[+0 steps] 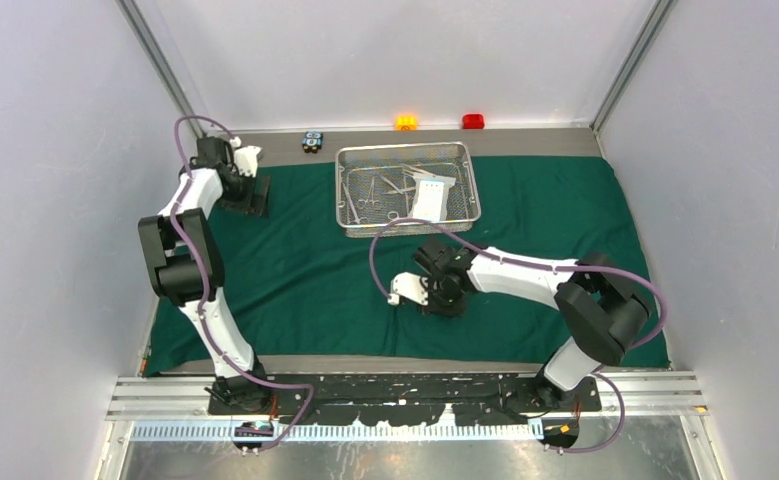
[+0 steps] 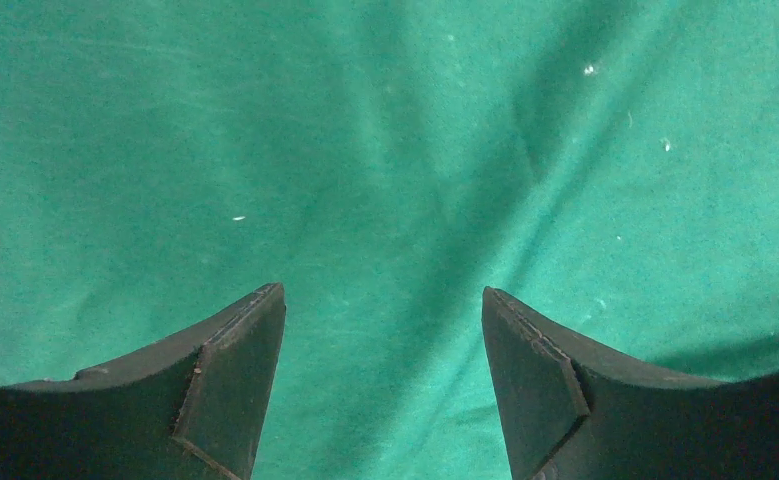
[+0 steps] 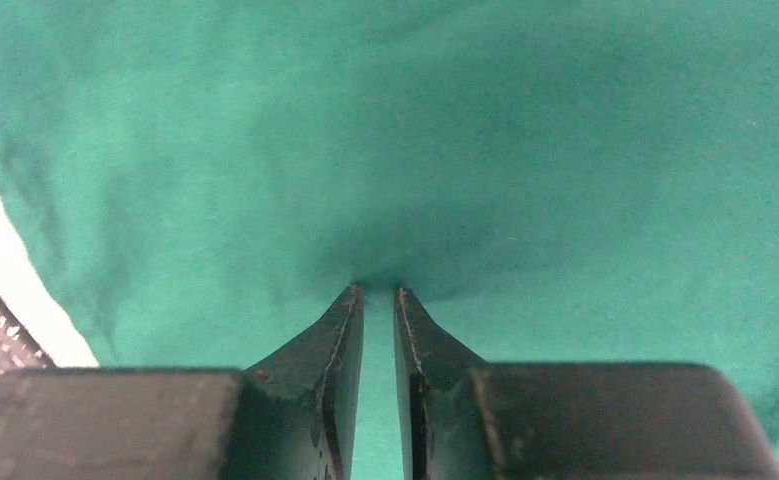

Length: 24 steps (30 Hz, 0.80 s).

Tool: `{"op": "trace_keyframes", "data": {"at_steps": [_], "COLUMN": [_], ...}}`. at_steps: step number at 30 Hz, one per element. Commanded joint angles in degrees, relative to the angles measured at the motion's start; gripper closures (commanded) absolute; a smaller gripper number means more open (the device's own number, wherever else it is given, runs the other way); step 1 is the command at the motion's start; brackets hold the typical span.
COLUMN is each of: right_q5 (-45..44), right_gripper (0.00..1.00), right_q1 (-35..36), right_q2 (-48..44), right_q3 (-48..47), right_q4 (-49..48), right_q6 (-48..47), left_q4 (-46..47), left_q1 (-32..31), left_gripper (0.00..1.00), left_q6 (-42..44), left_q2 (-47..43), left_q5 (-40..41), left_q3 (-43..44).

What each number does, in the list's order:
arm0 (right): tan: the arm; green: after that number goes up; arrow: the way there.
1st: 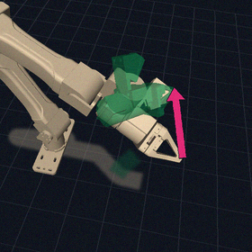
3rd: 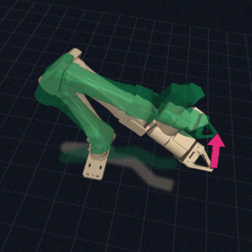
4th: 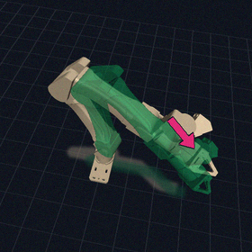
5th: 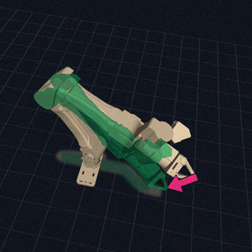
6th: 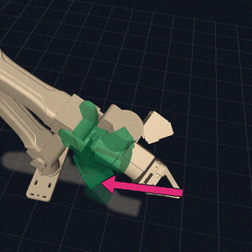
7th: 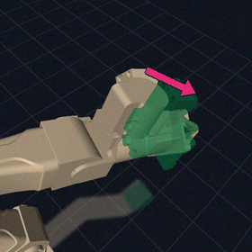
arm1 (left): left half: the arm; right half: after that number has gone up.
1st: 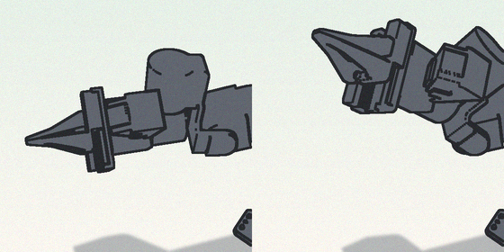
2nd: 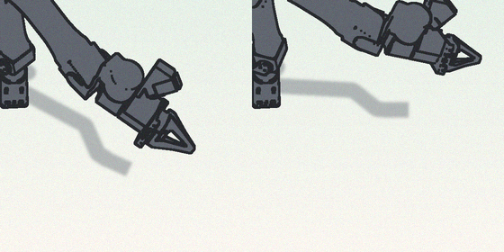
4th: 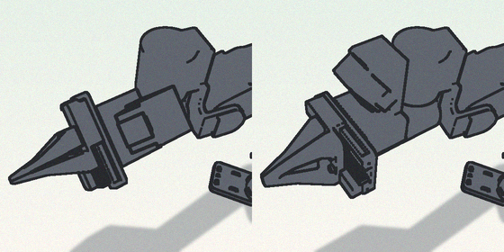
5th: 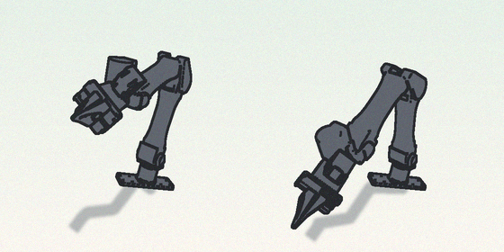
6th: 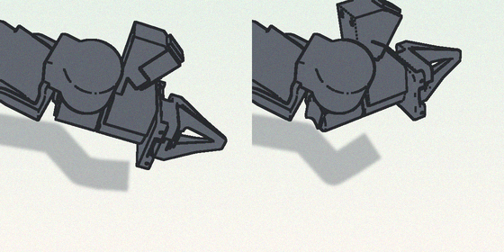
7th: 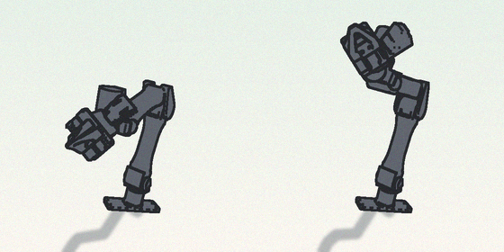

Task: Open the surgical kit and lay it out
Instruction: Smooth out the surgical kit at the center of the board.

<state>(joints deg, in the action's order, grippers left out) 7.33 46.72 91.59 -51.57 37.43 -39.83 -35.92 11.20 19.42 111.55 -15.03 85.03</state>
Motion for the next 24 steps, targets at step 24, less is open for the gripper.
{"op": "trace_keyframes", "data": {"at_steps": [24], "right_q5": [12.8], "right_gripper": [0.54], "right_q1": [9.2], "right_q2": [-8.8], "right_q3": [-4.3], "right_q4": [1.6], "right_q6": [8.0], "left_q4": [-1.7], "left_q1": [-3.6], "left_gripper": [0.26], "left_q6": [4.7], "left_q2": [-1.8], "left_q5": [9.8], "left_q3": [4.4]}}
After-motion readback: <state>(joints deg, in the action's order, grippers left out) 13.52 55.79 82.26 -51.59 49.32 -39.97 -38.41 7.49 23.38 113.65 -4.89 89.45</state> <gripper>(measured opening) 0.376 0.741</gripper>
